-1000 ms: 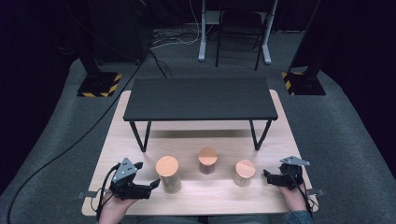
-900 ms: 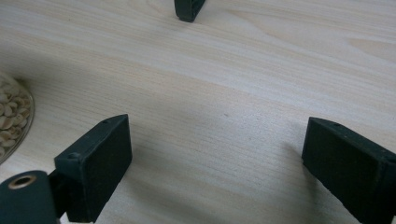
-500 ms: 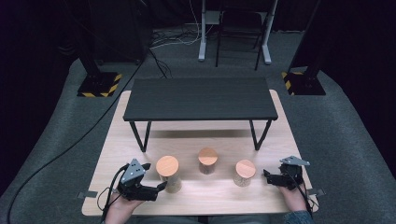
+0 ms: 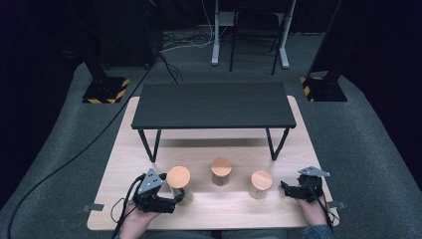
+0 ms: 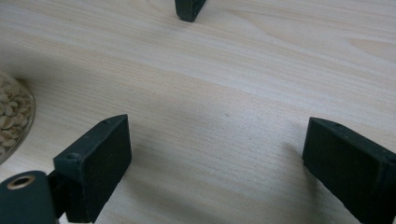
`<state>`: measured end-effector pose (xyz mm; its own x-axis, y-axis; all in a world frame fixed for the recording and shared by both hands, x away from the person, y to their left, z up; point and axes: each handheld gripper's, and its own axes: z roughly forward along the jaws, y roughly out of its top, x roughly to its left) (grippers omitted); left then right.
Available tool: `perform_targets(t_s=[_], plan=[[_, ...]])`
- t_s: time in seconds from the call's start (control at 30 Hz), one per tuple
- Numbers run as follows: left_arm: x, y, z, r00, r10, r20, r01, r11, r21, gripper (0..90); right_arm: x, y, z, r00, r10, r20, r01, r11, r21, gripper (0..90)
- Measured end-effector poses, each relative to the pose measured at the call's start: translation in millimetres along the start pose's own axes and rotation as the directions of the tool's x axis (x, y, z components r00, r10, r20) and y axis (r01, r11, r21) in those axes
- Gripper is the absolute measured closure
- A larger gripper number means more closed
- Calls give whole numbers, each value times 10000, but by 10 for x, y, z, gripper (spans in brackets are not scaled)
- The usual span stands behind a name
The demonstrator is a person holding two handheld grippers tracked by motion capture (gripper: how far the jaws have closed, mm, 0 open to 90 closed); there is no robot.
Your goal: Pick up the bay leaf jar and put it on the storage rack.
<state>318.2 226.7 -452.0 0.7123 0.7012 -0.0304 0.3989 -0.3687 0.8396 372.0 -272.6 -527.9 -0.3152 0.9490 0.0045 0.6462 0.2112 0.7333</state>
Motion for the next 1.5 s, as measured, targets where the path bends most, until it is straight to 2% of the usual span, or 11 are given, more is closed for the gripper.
perform_targets(t_s=[0.27, 0.6, 0.77, 0.83, 1.07, 1.23, 1.5], plan=[[6, 17, 89, 9998, -34, 174, 33, 10000, 29, 100, 0, 0, 0, 10000, 0, 0, 0, 10000, -1, 72], [-4, 87, 201, 9993, -239, 288, 246, 9994, -248, 141, -1, 1, 1, 10000, -12, -19, 12, 10000, 9, 71], [-23, 104, 234, 9989, -140, 443, 160, 9989, -444, 215, -1, 2, 2, 10000, -16, -22, 16, 10000, 8, 71], [-35, 116, 239, 9993, -57, 358, 71, 9992, -401, 236, -1, 2, 2, 10000, -21, -23, 21, 10000, 5, 70], [-35, 131, 234, 9997, -142, 216, 150, 9992, -365, 242, -1, 2, 3, 10000, -32, -35, 32, 10000, 2, 70], [-23, 161, 185, 9992, -317, 264, 333, 9973, -649, 245, -1, 2, 3, 10000, -37, -34, 37, 10000, 4, 70], [-2, 261, 65, 9996, -247, 126, 257, 9963, -819, 247, 0, 2, 3, 10000, -40, -47, 40, 10000, 6, 70]])
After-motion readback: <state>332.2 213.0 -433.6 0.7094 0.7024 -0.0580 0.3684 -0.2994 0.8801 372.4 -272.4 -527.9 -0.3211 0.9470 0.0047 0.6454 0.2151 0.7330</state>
